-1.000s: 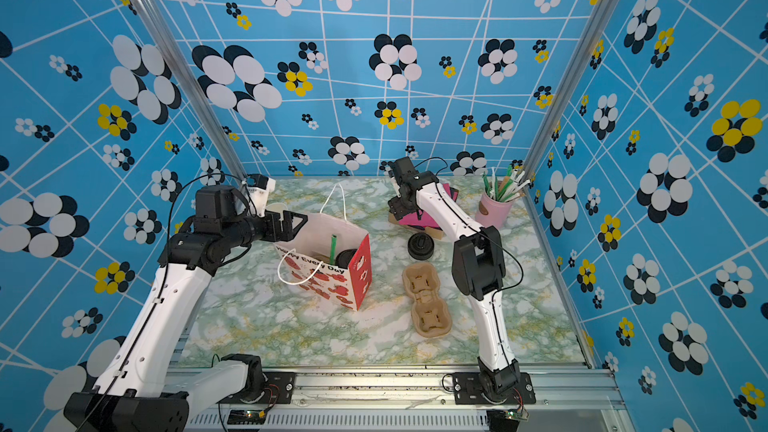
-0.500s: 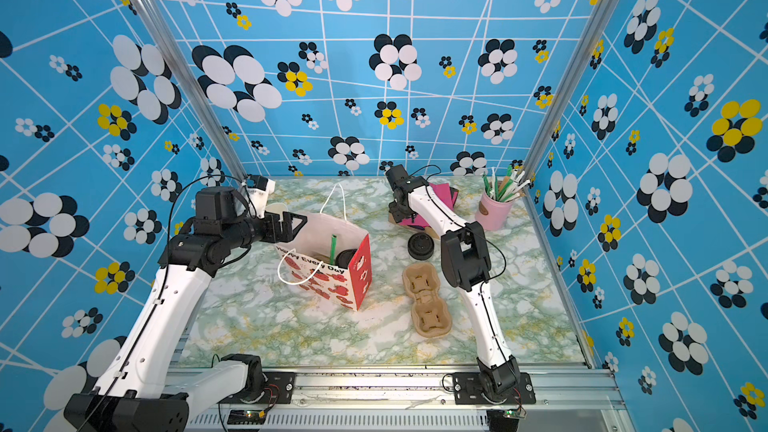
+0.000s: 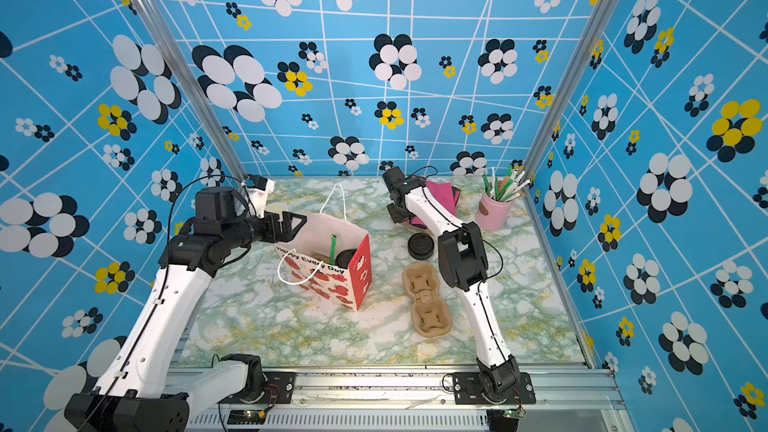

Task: Pack the takeout coffee
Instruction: 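Lower the right gripper and pinch the top pink napkin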

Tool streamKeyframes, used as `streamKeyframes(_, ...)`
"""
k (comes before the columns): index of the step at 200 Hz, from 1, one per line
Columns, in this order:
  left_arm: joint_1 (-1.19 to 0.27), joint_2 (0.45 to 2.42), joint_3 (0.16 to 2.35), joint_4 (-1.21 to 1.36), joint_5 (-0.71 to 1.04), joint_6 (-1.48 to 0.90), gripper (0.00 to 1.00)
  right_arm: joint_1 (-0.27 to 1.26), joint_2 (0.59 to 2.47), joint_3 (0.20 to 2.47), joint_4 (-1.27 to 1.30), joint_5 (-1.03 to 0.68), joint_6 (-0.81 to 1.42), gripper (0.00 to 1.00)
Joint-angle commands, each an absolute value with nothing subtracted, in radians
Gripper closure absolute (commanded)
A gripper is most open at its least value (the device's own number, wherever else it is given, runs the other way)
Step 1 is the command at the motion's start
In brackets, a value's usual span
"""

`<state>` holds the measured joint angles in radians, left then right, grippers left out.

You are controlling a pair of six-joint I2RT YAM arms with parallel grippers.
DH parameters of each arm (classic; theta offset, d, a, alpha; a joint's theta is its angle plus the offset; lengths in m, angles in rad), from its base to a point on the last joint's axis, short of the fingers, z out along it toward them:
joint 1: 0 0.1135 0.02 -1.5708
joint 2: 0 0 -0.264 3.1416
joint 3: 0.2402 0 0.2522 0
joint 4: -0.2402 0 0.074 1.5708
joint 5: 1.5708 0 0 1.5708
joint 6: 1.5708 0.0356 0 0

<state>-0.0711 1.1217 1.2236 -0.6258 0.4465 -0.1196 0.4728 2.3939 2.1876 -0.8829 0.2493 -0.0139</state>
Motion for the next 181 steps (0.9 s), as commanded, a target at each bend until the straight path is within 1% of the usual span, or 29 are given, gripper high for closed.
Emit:
streamKeyframes(1,-0.06,1.102,1.21,-0.612,0.462,-0.114,0.01,0.471,2.408,2.219,-0.918,0.244,-0.001,0.83)
streamKeyframes(14,-0.058,1.1,1.209,-0.612,0.462,-0.113,0.01,0.472,2.4,2.229,-0.925,0.238,0.003,0.87)
streamKeyframes(33,-0.058,1.099,1.209,-0.612,0.462,-0.113,0.01,0.472,2.38,2.233,-0.929,0.218,0.012,0.89)
streamKeyframes(89,-0.057,1.1,1.211,-0.611,0.468,-0.115,0.01,0.472,2.31,2.233,-0.931,0.173,0.027,0.88)
streamKeyframes(110,-0.057,1.099,1.213,-0.611,0.467,-0.115,0.01,0.472,2.305,2.233,-0.932,0.168,0.026,0.85)
streamKeyframes(128,-0.055,1.098,1.214,-0.612,0.468,-0.115,0.01,0.472,2.313,2.235,-0.942,0.161,0.022,0.85)
streamKeyframes(151,-0.054,1.096,1.214,-0.614,0.467,-0.112,0.01,0.471,2.319,2.237,-0.95,0.148,0.022,0.9)
streamKeyframes(157,-0.054,1.096,1.214,-0.614,0.468,-0.112,0.01,0.47,2.318,2.237,-0.95,0.145,0.024,0.93)
streamKeyframes(158,-0.054,1.097,1.215,-0.614,0.468,-0.112,0.01,0.471,2.319,2.237,-0.949,0.144,0.024,0.95)
streamKeyframes(166,-0.054,1.097,1.216,-0.614,0.469,-0.112,0.01,0.47,2.316,2.238,-0.948,0.139,0.027,1.0)
streamKeyframes(181,-0.052,1.097,1.215,-0.614,0.469,-0.112,0.01,0.469,2.312,2.243,-0.944,0.119,0.034,1.0)
